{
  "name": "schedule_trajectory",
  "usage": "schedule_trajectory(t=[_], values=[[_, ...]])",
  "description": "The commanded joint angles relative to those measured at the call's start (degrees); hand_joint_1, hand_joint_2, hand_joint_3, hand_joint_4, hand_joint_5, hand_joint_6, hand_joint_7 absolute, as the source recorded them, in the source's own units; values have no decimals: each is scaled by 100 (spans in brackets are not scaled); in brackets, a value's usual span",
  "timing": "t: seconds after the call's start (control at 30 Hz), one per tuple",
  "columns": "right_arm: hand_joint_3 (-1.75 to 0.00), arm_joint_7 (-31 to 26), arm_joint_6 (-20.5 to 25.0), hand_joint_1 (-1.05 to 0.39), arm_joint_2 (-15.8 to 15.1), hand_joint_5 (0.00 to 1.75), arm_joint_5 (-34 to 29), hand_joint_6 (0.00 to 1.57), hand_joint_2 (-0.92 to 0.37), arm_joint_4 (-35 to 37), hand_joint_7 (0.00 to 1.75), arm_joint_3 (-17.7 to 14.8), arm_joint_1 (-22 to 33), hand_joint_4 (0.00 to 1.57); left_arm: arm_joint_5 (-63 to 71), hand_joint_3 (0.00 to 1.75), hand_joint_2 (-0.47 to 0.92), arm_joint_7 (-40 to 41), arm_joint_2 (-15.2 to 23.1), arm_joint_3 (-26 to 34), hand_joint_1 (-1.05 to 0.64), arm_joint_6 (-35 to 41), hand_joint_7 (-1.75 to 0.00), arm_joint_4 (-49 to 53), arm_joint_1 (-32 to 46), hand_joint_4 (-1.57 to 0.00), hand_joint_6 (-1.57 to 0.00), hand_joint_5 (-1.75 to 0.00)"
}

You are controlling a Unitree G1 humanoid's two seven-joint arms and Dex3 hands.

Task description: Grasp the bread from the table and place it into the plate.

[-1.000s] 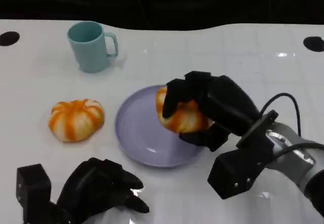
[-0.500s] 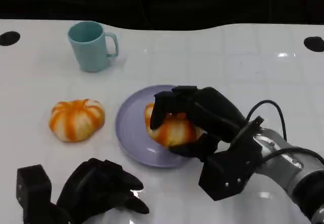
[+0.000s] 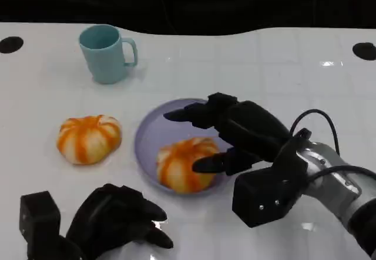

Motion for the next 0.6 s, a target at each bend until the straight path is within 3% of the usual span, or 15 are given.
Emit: schedule_trajectory(t=[0.03,0.37,0.6], values=[[-33,255,107,-96,-160,58,191,6,-92,-271,12,-108,172,0,3,0,74,64,57,19,-105,66,-4,-18,55,-157,-157,-23],[-36,774,20,-96,-358,53,860,5,-92,-577,10,-391,626,1,-11,0,72,98,60,-5,-105,243,-4,-152,90,-157,-157,-23],[-29,887,-395,-79,-330,68,1649,29,-92,-856,19,-821,1233,19,-49,0,72,38,61,5,-105,260,-3,-155,84,-157,-157,-23]])
